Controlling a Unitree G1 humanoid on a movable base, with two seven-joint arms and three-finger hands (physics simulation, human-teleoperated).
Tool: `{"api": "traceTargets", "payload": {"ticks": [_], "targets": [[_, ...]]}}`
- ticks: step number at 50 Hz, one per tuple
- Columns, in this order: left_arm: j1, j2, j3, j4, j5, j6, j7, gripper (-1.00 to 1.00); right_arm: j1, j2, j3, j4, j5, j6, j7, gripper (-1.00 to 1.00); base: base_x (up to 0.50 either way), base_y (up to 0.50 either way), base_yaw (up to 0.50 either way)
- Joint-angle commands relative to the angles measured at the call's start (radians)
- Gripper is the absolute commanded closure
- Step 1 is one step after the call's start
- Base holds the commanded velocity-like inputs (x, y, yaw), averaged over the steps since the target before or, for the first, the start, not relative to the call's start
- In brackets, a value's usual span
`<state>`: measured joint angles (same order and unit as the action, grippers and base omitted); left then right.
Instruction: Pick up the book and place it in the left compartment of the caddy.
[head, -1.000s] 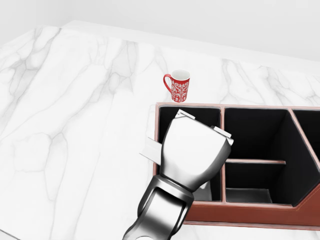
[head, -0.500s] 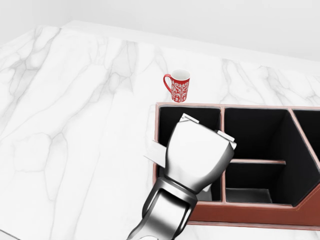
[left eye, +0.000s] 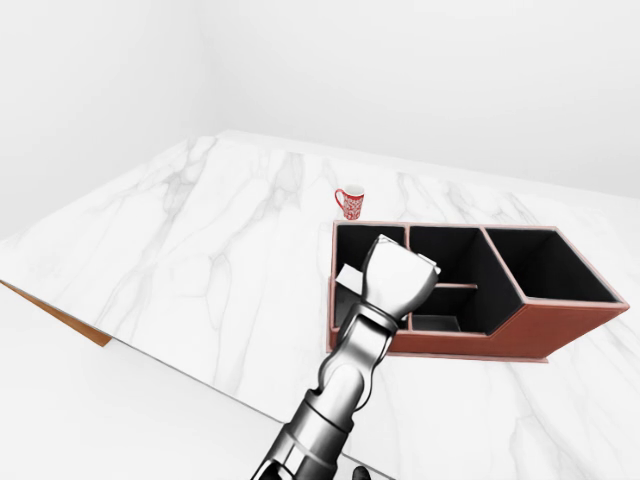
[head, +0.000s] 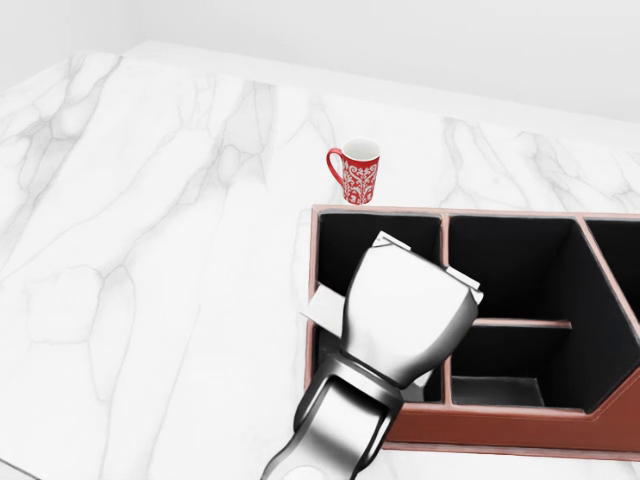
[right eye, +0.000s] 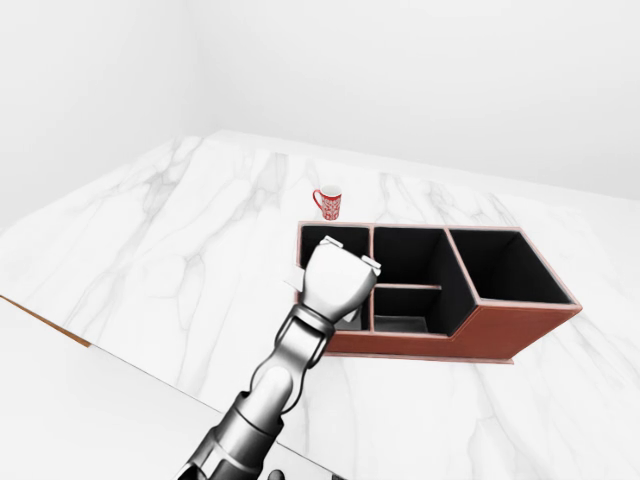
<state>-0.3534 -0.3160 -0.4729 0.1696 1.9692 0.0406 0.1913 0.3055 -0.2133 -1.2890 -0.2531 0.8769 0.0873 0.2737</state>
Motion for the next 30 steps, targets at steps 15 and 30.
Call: {"api": "traceTargets", "payload": {"ticks": [15, 30], "targets": [[-0.107, -0.01, 0.074, 0.188, -0.044, 0.014, 0.107, 1.0, 0.0, -0.002, -0.002, -0.003, 0.004, 0.0, -0.002, -1.0, 0.0, 0.0, 0.0], [-0.184, 0.005, 0.12, 0.352, -0.115, 0.04, 0.172, 1.0, -0.001, -0.002, 0.002, -0.002, 0.001, 0.0, -0.003, -1.0, 0.0, 0.0, 0.0]]}}
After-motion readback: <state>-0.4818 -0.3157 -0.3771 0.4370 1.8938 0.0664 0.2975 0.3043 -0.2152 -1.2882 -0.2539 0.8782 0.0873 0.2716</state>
